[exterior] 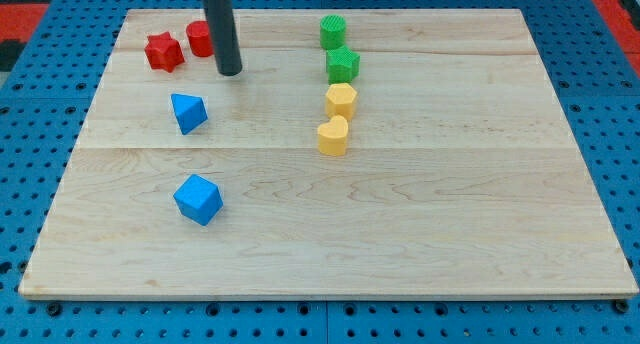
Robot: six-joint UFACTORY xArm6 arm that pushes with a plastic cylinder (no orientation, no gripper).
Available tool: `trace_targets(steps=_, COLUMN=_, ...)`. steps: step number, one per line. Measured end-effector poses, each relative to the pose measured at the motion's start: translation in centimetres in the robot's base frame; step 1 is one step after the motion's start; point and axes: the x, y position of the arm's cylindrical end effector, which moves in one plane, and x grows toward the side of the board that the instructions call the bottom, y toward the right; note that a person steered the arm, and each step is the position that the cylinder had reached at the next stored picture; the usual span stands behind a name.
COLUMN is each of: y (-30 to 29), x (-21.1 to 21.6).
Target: Place the red star to the top left of the blue triangle
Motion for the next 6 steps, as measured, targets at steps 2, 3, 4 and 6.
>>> trace_targets(steps=2, y=-15.1, x=1.2)
trace_targets(steps=3, y=-16.6, x=-3.8)
trace_targets(steps=4, y=-12.7, x=-7.1)
trace_targets(steps=6, y=-6.5, x=-1.5)
